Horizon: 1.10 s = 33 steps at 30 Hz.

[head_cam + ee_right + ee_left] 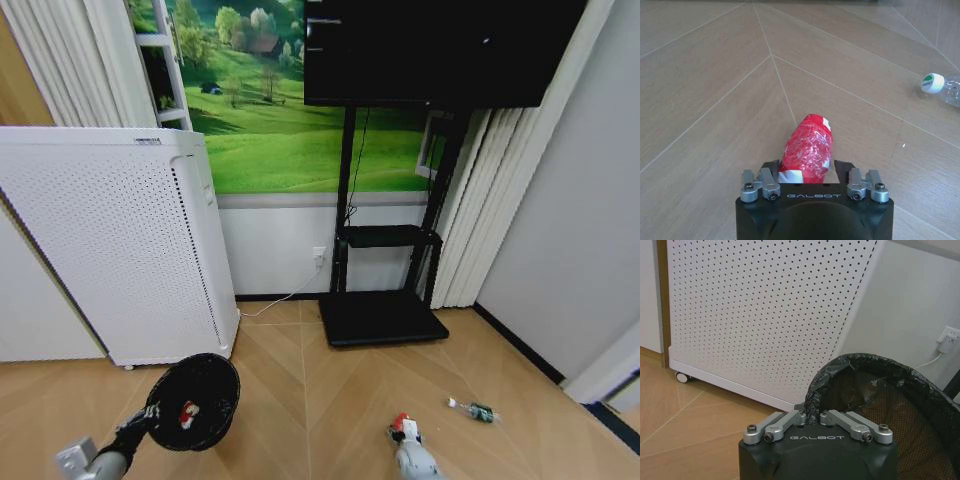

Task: Pick up the trash bin and place the garbage on the floor into it.

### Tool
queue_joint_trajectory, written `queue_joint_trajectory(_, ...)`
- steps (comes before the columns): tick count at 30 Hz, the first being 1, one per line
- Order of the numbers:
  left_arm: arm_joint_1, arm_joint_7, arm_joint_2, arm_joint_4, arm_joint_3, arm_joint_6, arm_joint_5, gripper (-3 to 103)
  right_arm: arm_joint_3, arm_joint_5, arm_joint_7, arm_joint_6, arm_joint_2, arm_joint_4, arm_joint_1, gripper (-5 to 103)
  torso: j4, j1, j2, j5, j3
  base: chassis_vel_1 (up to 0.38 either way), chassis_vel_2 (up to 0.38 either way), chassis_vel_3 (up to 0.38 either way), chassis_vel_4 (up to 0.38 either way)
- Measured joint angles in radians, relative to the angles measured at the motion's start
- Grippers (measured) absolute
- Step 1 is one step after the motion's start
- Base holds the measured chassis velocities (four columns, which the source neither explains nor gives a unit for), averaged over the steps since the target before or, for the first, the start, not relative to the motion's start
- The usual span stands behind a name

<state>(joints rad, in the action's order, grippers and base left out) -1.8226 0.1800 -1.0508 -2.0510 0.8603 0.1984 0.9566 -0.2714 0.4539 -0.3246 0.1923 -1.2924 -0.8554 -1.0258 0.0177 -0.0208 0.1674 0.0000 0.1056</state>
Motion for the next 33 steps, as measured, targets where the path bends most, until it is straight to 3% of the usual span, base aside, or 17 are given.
queue_joint_trajectory(1,0.000,0.000,0.000,0.000,0.000,0.000,0.000,7,0.000,0.000,0.000,0.000,0.000,0.000,0.000,65,0.0000,0.000,0.000,0.0000,0.000,0.000,0.000,0.000,0.000)
queue_joint_trajectory(2,0.003,0.001,0.001,0.002,-0.002,0.000,0.000,7,0.000,0.005,0.007,-0.001,0.002,-0.003,-0.002,54,0.0000,0.000,0.000,-0.0001,0.000,0.000,0.000,0.000,0.000)
queue_joint_trajectory(4,0.005,0.001,0.001,0.004,-0.003,0.000,0.000,7,-0.001,0.006,0.010,-0.003,0.003,-0.005,-0.003,54,0.0000,0.000,0.000,-0.0001,0.000,0.000,0.000,0.000,0.000)
queue_joint_trajectory(5,0.009,0.002,0.000,0.006,-0.006,0.000,0.000,7,-0.002,0.008,0.014,-0.005,0.005,-0.009,-0.005,47,0.0000,0.000,0.000,0.0000,0.000,0.000,0.000,0.000,0.000)
queue_joint_trajectory(12,0.015,0.005,-0.001,0.006,-0.013,0.000,-0.002,7,-0.003,0.014,0.022,-0.007,0.009,-0.026,-0.011,37,0.0000,0.000,0.000,0.0000,0.000,0.000,0.000,0.000,0.000)
queue_joint_trajectory(26,0.032,0.005,0.003,0.021,-0.026,-0.002,-0.002,7,-0.015,0.050,0.022,0.004,0.028,-0.092,-0.044,36,-0.0004,0.000,0.000,0.0001,0.000,0.000,0.000,0.000,0.000)
queue_joint_trajectory(31,0.100,0.018,0.040,0.049,-0.086,-0.002,-0.004,7,-0.058,0.108,0.041,0.017,0.063,-0.199,-0.093,35,-0.0009,0.000,0.000,0.0005,0.000,0.000,0.000,0.000,0.000)
queue_joint_trajectory(33,0.187,0.034,0.087,0.089,-0.167,0.000,-0.003,7,-0.103,0.165,0.065,0.034,0.117,-0.347,-0.162,35,0.0001,0.000,0.000,-0.0004,0.000,0.000,0.000,0.000,0.000)
